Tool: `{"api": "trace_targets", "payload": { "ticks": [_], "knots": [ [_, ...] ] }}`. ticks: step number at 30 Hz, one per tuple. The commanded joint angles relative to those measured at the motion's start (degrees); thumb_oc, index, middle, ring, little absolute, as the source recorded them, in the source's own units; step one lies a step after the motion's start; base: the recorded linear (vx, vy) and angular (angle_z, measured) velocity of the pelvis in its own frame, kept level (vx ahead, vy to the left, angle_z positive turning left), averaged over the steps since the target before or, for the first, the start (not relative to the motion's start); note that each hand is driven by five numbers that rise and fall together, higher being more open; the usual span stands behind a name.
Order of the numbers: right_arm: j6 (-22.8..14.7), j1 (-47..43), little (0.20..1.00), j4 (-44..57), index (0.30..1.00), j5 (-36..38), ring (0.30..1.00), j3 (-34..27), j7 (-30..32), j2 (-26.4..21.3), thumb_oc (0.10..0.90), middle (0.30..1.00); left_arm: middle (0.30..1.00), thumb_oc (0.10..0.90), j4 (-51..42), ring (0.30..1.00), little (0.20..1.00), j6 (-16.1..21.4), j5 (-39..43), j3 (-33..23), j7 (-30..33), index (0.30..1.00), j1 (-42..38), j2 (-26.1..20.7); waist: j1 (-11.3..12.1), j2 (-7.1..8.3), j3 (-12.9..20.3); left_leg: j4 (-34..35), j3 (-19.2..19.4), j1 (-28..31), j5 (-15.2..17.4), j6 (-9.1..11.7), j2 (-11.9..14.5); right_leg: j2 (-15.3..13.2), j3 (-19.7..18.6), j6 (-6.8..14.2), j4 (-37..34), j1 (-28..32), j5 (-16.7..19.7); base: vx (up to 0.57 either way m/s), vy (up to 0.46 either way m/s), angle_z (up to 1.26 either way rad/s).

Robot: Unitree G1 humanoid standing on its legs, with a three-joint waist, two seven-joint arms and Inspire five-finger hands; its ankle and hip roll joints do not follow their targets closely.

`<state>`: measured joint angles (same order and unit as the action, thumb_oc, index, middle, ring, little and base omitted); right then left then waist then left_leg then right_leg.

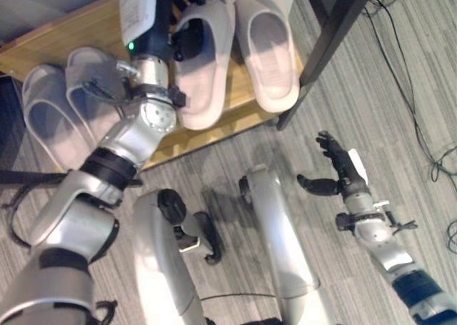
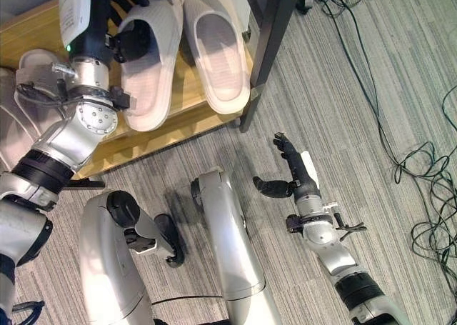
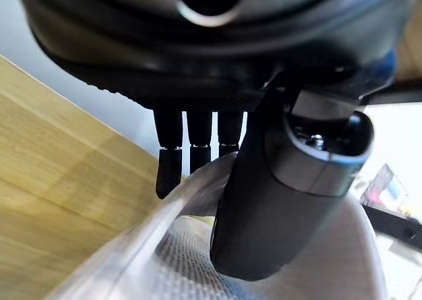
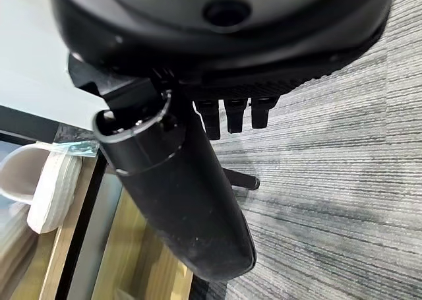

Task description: Arrange the slippers neatly on the shoe rack.

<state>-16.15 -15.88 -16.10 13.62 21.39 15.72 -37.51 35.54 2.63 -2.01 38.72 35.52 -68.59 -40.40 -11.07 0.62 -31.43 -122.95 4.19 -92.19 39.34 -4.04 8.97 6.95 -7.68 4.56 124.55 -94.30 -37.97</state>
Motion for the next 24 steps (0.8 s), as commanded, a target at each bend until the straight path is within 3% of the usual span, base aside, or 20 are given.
{"api": "trace_targets", "payload": {
  "ticks": [1, 11, 24],
  "knots": [
    [-4.97, -1.75, 0.9, 9.85, 0.9, 0.65, 0.9, -3.06, -0.42, -3.35, 0.8, 0.9, 0.9, 0.8, 1.26, 0.9, 0.9, 2.4, 1.39, -1.04, 1.78, 0.9, -12.85, 1.1, 0.33, 1.03, 1.64, -2.26, -4.25, 2.24, 5.66, -2.12, -6.72, -4.65, -1.31, -2.47, -1.09, 4.34, -3.75, 0.0, 0.0, 0.0],
    [-4.49, -2.04, 0.9, 10.32, 0.9, 1.29, 0.9, -3.97, -1.94, -4.25, 0.8, 0.9, 0.9, 0.8, -2.58, 0.9, 0.9, 2.92, 2.13, -1.26, -2.12, 0.9, -11.9, 0.79, 1.57, 1.74, 1.64, -2.72, -3.24, 2.24, 5.9, -0.81, -8.0, -5.29, -1.79, -3.74, 1.12, 4.34, -3.86, 0.0, -0.003, 0.03],
    [-4.94, -2.35, 0.9, 8.46, 0.9, 3.36, 0.9, -6.02, -2.18, -5.76, 0.8, 0.9, 0.9, 0.8, -16.73, 0.9, 0.9, 5.93, 1.27, -5.36, -5.44, 0.9, 2.66, -1.2, 3.51, 2.02, 1.64, -2.94, -2.57, 2.24, 6.61, 0.03, -8.67, -6.24, -2.8, -4.76, 2.63, 4.34, -4.38, 0.0, 0.003, 0.05]
  ]
}}
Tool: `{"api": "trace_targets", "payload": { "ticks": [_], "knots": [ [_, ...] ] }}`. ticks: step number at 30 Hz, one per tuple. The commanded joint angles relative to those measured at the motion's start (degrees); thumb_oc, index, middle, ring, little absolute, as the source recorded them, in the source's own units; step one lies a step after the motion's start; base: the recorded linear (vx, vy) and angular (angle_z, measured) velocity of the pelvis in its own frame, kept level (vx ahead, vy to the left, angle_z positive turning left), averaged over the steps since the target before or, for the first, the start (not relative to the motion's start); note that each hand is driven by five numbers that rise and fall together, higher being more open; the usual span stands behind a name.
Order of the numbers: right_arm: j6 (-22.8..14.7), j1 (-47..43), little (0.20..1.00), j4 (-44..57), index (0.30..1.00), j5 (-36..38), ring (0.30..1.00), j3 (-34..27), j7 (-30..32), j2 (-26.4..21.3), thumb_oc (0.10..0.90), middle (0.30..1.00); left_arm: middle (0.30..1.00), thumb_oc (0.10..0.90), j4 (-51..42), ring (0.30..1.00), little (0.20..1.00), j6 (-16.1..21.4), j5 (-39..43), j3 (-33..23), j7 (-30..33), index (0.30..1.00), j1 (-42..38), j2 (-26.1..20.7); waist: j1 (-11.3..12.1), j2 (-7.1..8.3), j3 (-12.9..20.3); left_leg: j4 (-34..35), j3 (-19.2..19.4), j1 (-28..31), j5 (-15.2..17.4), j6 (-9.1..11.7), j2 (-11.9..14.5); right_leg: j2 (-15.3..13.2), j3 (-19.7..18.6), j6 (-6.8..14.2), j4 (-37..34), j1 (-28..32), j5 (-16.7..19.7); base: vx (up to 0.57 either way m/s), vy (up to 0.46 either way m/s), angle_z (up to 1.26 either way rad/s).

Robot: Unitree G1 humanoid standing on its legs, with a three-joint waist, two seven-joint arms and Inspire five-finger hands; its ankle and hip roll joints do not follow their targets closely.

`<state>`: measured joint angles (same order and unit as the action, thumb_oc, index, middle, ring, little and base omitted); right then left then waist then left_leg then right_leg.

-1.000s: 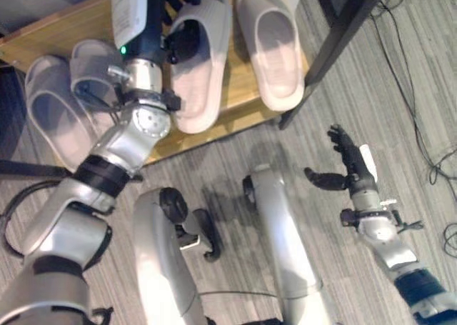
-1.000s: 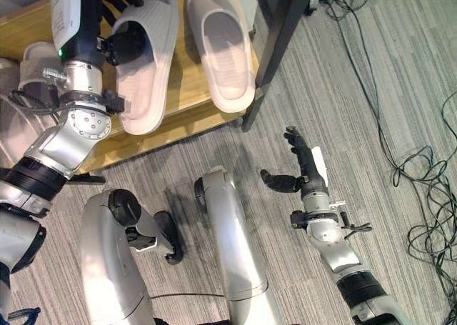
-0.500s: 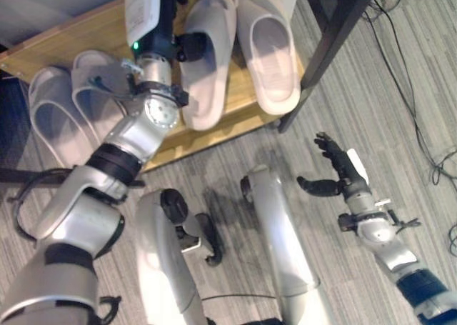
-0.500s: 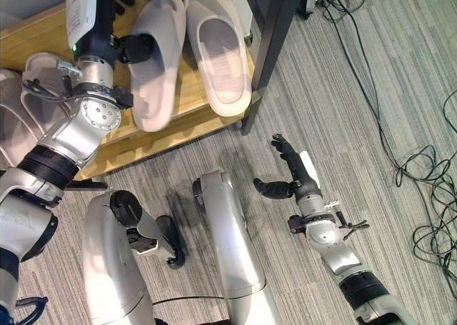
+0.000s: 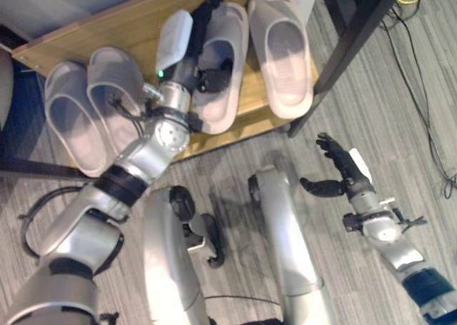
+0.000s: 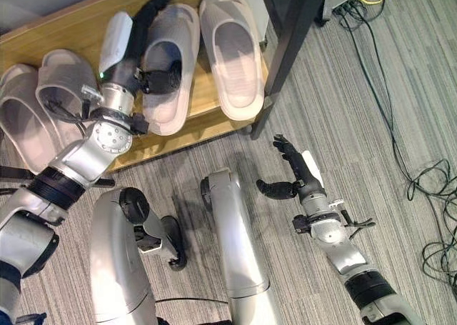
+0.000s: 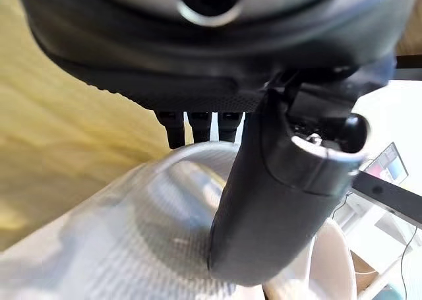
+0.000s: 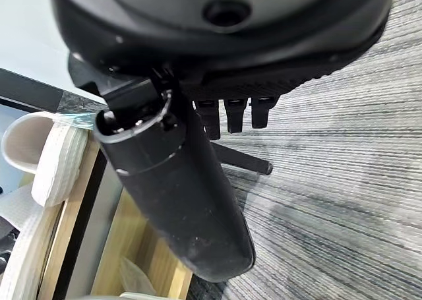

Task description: Arrange the slippers neatly on the shoe rack.

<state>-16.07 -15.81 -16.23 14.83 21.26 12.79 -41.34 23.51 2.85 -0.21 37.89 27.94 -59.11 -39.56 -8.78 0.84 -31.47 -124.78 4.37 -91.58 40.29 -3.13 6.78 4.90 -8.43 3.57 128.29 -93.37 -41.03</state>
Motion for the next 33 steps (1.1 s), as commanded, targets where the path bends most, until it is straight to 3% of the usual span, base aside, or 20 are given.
{"api": "trace_targets", "payload": {
  "ticks": [1, 17, 23, 24, 33],
  "knots": [
    [-5.07, -2.06, 0.9, 8.64, 0.9, 1.99, 0.9, -5.97, 0.82, -1.94, 0.8, 0.9, 0.9, 0.8, -5.81, 0.9, 0.9, 6.13, 0.18, -5.46, 2.33, 0.9, -5.82, -2.22, 1.35, 1.71, 1.67, -1.26, -2.81, 1.63, 5.77, -0.81, -6.44, -4.22, -2.04, -3.85, -0.91, 3.41, -1.35, 0.0, 0.0, 0.03],
    [-4.23, 2.05, 0.9, 11.25, 0.9, -1.66, 0.9, -6.86, 1.01, -1.51, 0.8, 0.9, 0.9, 0.8, -20.91, 0.9, 0.9, 11.98, 10.44, -13.41, 2.44, 0.9, 2.25, -4.7, 2.45, 2.04, 1.67, -0.99, -2.17, 1.63, 6.09, -0.01, -6.68, -4.6, -3.1, -4.66, 0.99, 3.41, -1.96, 0.0, -0.028, 0.08],
    [-3.15, 3.54, 0.9, 12.03, 0.9, -3.03, 0.9, -7.96, 0.8, -1.62, 0.8, 0.9, 0.9, 0.8, -27.26, 0.9, 0.9, 13.99, 19.5, -15.87, -3.6, 0.9, 9.75, -8.26, 3.2, 1.51, 1.67, -0.91, -2.6, 1.63, 6.27, 0.34, -6.72, -4.71, -3.34, -4.97, 1.42, 3.41, -2.03, 0.01, -0.018, 0.06],
    [-2.82, 4.32, 0.9, 11.96, 0.9, -3.05, 0.9, -8.92, 0.08, -1.74, 0.8, 0.9, 0.9, 0.8, -30.53, 0.9, 0.9, 14.54, 23.53, -17.99, -6.9, 0.9, 15.68, -9.72, 3.94, 1.07, 1.67, -1.1, -2.94, 1.63, 6.32, 0.57, -6.67, -4.72, -3.26, -5.01, 1.88, 3.41, -1.95, 0.01, 0.006, 0.08],
    [-2.91, 6.14, 0.9, 12.48, 0.9, -2.73, 0.9, -10.12, -0.89, -1.69, 0.8, 0.9, 0.9, 0.8, -37.83, 0.9, 0.9, 14.87, 33.43, -22.64, -13.55, 0.9, 26.6, -9.87, 4.27, 1.02, 1.67, -0.69, -2.67, 1.63, 6.55, 0.69, -6.46, -4.94, -3.7, -5.38, 1.98, 3.41, -2.14, 0.01, -0.001, 0.04]
  ]
}}
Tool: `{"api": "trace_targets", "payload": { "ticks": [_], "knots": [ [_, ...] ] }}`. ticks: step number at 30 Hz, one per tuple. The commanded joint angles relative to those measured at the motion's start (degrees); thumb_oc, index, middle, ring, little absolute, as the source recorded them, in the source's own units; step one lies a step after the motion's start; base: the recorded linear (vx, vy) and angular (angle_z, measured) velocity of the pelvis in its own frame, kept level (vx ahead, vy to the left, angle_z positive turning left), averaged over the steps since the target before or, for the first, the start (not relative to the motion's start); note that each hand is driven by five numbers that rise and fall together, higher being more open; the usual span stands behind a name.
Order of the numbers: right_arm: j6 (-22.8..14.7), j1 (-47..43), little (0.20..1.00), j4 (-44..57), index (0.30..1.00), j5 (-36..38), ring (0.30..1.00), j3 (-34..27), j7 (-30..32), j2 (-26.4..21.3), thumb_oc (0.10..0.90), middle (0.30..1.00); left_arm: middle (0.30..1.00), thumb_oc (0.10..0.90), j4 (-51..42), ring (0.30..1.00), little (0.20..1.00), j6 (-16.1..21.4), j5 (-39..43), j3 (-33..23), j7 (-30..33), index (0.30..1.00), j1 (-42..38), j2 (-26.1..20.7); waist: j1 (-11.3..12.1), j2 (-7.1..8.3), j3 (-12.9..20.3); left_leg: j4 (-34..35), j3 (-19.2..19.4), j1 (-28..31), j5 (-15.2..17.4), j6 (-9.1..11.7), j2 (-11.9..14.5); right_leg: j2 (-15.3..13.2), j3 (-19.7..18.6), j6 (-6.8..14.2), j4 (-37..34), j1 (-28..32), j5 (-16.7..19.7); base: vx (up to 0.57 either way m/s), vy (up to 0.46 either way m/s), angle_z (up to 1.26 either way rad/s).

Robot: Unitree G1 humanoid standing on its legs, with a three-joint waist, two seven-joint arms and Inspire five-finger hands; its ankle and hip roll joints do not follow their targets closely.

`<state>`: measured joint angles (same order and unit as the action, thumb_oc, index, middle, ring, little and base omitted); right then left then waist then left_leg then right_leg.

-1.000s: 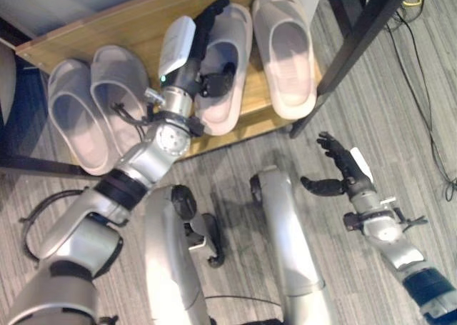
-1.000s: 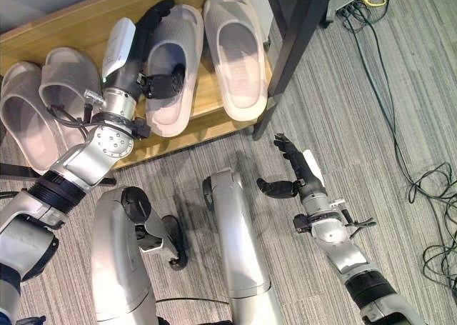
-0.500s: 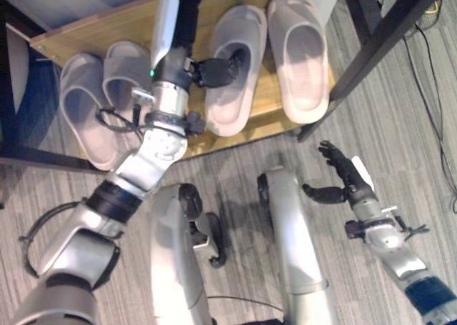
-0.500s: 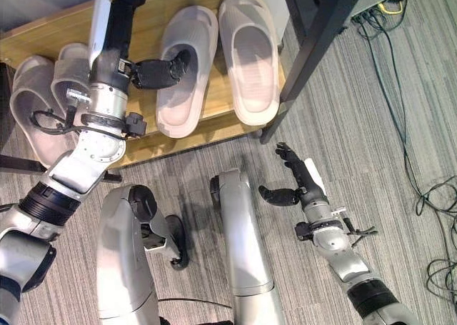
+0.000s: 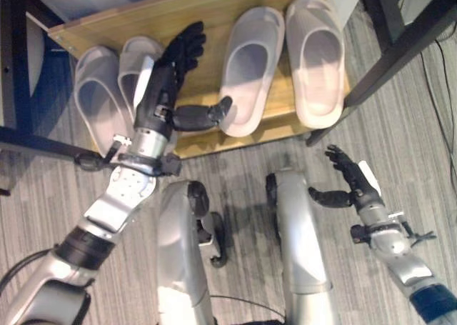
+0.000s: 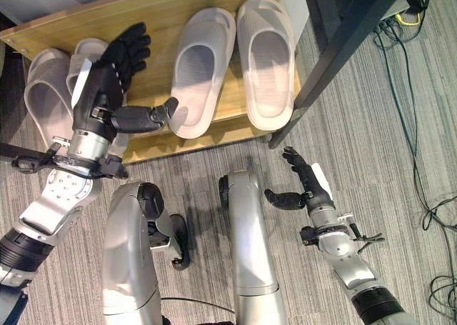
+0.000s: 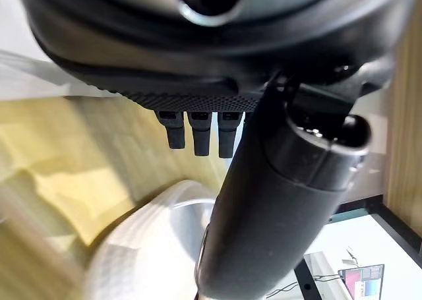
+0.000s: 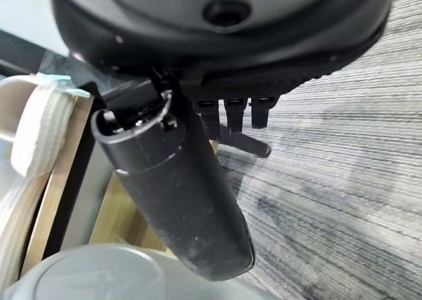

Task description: Arrange the slippers neatly on the shoe rack.

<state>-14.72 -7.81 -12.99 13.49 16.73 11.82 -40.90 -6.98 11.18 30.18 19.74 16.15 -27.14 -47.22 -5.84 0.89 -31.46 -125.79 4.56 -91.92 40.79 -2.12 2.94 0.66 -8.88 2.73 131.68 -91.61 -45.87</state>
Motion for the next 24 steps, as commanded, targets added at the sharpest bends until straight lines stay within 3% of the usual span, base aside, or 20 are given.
{"api": "trace_targets", "payload": {
  "ticks": [1, 8, 14, 24],
  "knots": [
    [-4.2, -1.56, 0.9, 9.47, 0.9, -1.61, 0.9, -5.73, 0.06, -2.09, 0.8, 0.9, 0.9, 0.8, -8.01, 0.9, 0.9, 6.29, 3.79, -4.88, -2.48, 0.9, -4.24, -2.31, 1.36, 0.99, 1.66, 0.28, -2.87, 1.97, 6.1, -0.29, -2.62, -0.73, -3.31, -4.53, -1.37, 1.66, 2.68, 0.01, 0.007, 0.05],
    [-3.69, -0.54, 0.9, 10.33, 0.9, -2.73, 0.9, -5.9, -0.31, -1.55, 0.8, 0.9, 0.9, 0.8, -10.79, 0.9, 0.9, 4.51, 5.61, -4.28, -6.28, 0.9, 0.26, -1.73, 1.24, 1.1, 1.66, -0.07, -3.0, 1.97, 6.48, -0.36, -2.76, -0.68, -3.5, -4.46, -1.32, 1.66, 2.78, 0.0, 0.002, 0.01],
    [-3.38, -0.92, 0.9, 10.6, 0.9, -3.5, 0.9, -5.27, -1.03, -1.18, 0.8, 0.9, 0.9, 0.8, -11.68, 0.9, 0.9, 1.84, 6.05, -0.28, -10.25, 0.9, 2.08, -0.28, 1.13, 0.84, 1.66, -0.32, -2.97, 1.97, 6.58, -0.45, -2.72, -0.7, -3.42, -4.4, -1.07, 1.66, 2.87, 0.0, 0.0, 0.0],
    [-3.53, -3.0, 0.9, 9.76, 0.9, -3.21, 0.9, -3.4, -1.37, 0.16, 0.8, 0.9, 0.9, 0.8, -11.37, 0.9, 0.9, 0.46, 5.21, 5.45, -11.51, 0.9, -2.91, 4.17, 0.43, 1.16, 1.66, -0.76, -2.88, 1.97, 6.62, -0.43, -2.83, -0.63, -3.11, -4.64, -0.42, 1.66, 2.7, 0.0, 0.0, 0.0]
  ]
}}
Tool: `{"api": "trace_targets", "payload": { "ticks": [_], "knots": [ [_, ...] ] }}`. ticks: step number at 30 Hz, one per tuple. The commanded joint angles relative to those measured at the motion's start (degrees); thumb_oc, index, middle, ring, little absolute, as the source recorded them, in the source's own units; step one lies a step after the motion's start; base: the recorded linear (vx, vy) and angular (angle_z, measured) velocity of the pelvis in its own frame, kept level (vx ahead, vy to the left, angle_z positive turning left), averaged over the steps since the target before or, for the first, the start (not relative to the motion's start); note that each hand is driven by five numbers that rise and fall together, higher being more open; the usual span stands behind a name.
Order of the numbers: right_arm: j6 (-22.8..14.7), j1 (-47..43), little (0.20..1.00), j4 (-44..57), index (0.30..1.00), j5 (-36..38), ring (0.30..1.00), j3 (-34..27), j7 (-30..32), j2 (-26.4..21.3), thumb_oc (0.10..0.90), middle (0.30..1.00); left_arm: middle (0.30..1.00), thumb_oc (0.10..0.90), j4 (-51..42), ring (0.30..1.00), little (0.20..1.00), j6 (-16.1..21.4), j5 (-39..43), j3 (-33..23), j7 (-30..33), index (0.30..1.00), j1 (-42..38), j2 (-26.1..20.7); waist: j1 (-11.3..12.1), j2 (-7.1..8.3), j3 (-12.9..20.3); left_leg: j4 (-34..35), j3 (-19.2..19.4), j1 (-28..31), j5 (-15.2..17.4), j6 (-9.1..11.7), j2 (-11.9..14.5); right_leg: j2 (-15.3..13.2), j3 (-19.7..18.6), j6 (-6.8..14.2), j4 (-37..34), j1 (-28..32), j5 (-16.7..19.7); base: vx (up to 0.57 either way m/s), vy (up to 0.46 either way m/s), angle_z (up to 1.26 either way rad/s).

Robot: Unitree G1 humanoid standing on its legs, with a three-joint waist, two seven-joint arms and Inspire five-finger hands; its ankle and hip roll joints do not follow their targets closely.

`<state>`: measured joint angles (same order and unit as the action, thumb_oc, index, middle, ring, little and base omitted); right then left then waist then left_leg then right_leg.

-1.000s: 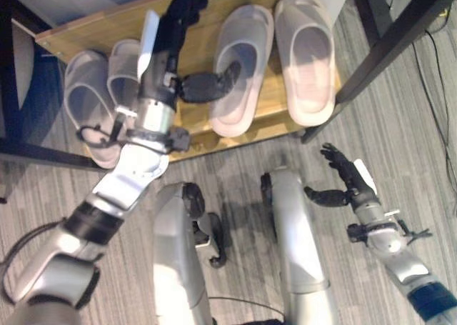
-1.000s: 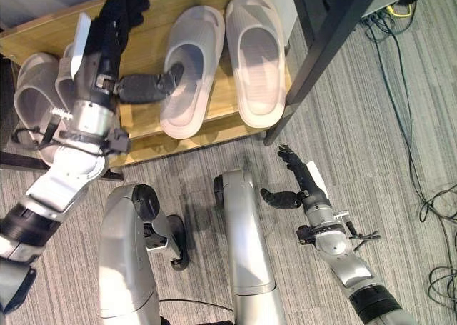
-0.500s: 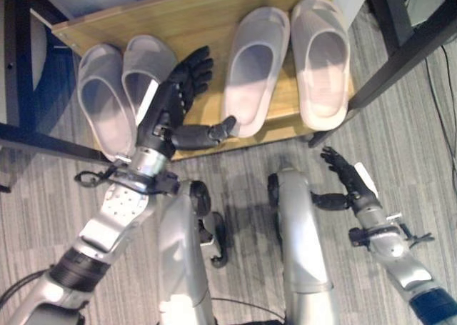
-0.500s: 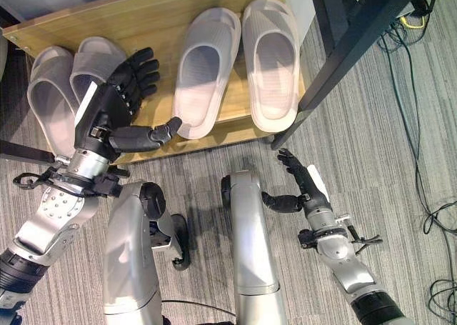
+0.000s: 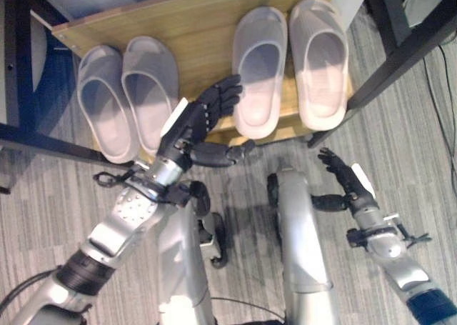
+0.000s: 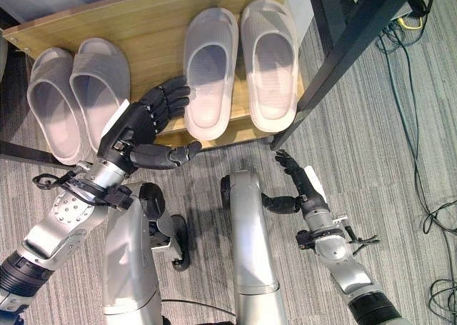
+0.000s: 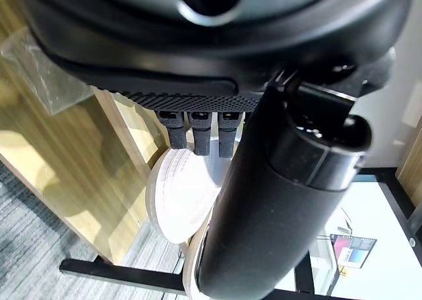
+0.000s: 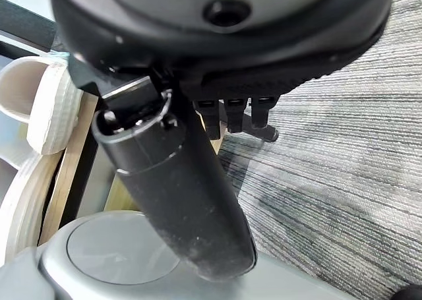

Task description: Arrange the slippers neatly on the shoe rack.

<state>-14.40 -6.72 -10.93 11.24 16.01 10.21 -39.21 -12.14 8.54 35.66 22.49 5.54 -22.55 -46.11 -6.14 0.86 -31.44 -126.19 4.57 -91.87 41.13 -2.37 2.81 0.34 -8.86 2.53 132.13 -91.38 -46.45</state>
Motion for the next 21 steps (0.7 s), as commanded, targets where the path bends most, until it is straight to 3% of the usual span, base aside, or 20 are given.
{"api": "trace_targets", "payload": {
  "ticks": [1, 11, 17, 21],
  "knots": [
    [-3.86, -4.22, 0.9, 7.64, 0.9, -0.96, 0.9, -2.79, 0.25, -1.57, 0.8, 0.9, 0.9, 0.8, -6.09, 0.9, 0.9, 3.12, -0.28, 2.8, -0.87, 0.9, -7.8, 3.12, 0.75, 1.23, 1.64, -0.15, -2.73, 1.91, 6.25, -0.27, -2.72, -0.36, -3.26, -4.45, -1.03, 1.42, 3.21, 0.0, 0.0, 0.0],
    [-3.53, -5.15, 0.9, 6.8, 0.9, -2.25, 0.9, -1.11, 1.86, -0.96, 0.8, 0.9, 0.9, 0.8, -3.94, 0.9, 0.9, 3.89, -0.96, 6.03, 2.05, 0.9, -14.43, 7.75, 0.22, 1.49, 1.64, 0.16, -2.57, 1.91, 5.66, -0.19, -2.83, -0.76, -3.01, -4.47, -1.05, 1.42, 3.06, 0.0, 0.0, 0.0],
    [-3.57, -5.06, 0.9, 6.69, 0.9, -2.44, 0.9, -1.08, 1.99, -1.0, 0.8, 0.9, 0.9, 0.8, -3.45, 0.9, 0.9, 4.45, -1.53, 5.24, 2.85, 0.9, -14.59, 6.99, 0.34, 1.33, 1.64, 0.27, -2.59, 1.91, 5.48, -0.09, -2.9, -0.73, -3.0, -4.47, -1.16, 1.42, 3.12, 0.0, 0.0, 0.0],
    [-4.04, -4.21, 0.9, 6.77, 0.9, -2.52, 0.9, -2.09, 2.02, -1.26, 0.8, 0.9, 0.9, 0.8, -5.01, 0.9, 0.9, 5.94, -3.84, 0.95, 4.18, 0.9, -13.34, 3.9, 1.0, 0.87, 1.64, 0.27, -3.05, 1.91, 5.45, 0.02, -2.87, -0.62, -2.62, -4.57, -1.2, 1.42, 3.29, 0.0, 0.0, 0.0]
  ]
}}
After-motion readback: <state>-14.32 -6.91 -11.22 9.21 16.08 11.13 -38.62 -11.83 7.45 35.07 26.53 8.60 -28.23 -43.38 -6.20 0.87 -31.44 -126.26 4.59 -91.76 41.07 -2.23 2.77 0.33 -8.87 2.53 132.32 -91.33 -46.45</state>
